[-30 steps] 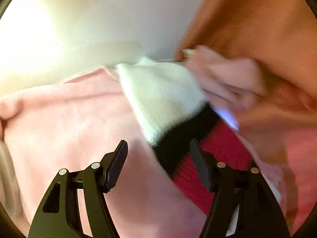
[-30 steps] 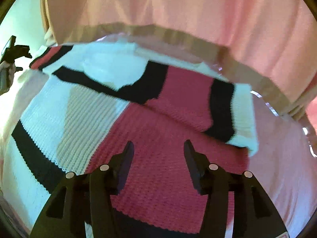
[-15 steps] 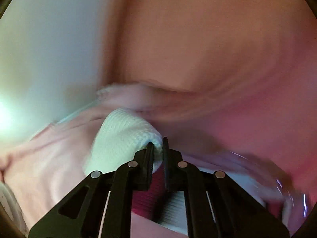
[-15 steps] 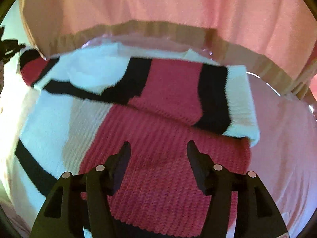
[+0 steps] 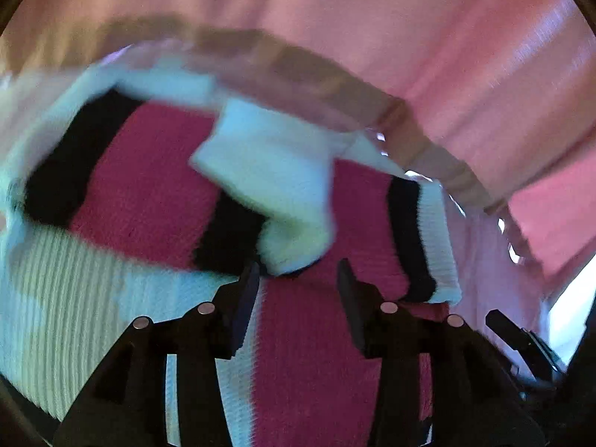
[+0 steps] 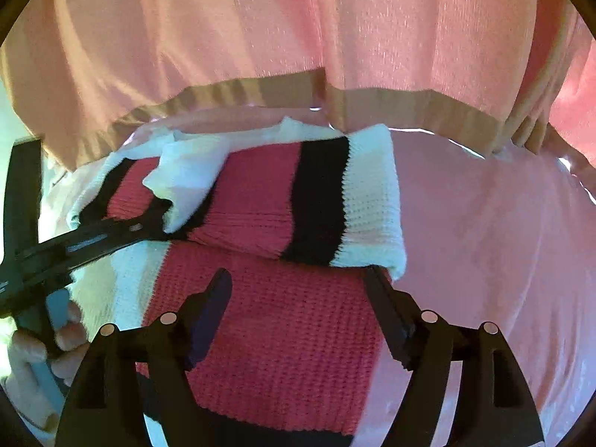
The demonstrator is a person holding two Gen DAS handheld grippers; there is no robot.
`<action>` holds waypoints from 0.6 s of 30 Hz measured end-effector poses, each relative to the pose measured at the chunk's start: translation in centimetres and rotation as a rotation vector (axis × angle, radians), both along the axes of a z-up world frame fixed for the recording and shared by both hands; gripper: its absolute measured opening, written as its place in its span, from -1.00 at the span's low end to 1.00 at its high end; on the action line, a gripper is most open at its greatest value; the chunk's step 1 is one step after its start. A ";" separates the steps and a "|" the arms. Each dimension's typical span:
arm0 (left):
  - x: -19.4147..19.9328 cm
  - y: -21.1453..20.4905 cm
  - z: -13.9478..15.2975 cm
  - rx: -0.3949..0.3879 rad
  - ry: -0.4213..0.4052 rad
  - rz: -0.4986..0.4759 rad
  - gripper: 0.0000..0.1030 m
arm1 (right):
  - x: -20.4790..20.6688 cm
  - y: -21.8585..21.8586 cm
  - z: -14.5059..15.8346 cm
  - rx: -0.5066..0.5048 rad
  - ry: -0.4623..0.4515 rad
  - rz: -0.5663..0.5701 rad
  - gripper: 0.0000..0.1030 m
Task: Fold small clothes
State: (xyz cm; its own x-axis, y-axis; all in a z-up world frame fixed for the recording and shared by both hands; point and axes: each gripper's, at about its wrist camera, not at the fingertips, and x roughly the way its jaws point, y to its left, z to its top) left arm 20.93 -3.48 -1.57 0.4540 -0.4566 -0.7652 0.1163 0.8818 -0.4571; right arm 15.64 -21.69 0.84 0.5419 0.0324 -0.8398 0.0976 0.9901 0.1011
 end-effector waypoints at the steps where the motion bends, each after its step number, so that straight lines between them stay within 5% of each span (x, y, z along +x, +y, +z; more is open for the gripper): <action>1: 0.0 1.6 0.0 -0.007 -0.002 0.030 -0.17 | 0.1 -0.1 -0.2 0.003 0.002 0.003 0.40; 4: -0.2 7.3 0.8 -0.031 -0.026 0.138 0.09 | 1.3 -0.3 -1.0 0.046 -0.001 0.008 0.40; 8: 1.1 13.9 0.9 -0.103 -0.013 0.289 0.12 | 3.8 1.4 -1.9 0.130 0.007 0.040 0.41; 13: 2.8 16.7 -2.8 -0.114 0.103 0.383 -0.08 | 7.8 9.0 -1.5 -0.072 -0.047 0.169 0.44; 16: 3.5 16.7 -2.7 -0.108 0.098 0.388 -0.18 | 10.3 13.9 -3.4 -0.212 -0.020 0.278 0.53; 18: 4.0 16.6 -2.7 -0.082 0.098 0.379 -0.29 | 11.3 16.3 -4.9 -0.339 -0.021 0.340 0.39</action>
State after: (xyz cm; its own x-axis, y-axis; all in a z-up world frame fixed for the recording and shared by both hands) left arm 24.89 13.07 -4.22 0.5289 -0.3321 -0.7810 -0.2581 0.8137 -0.5208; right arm 26.94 -5.39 -4.06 0.5649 -0.0629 -0.8228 -0.2360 0.9431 -0.2342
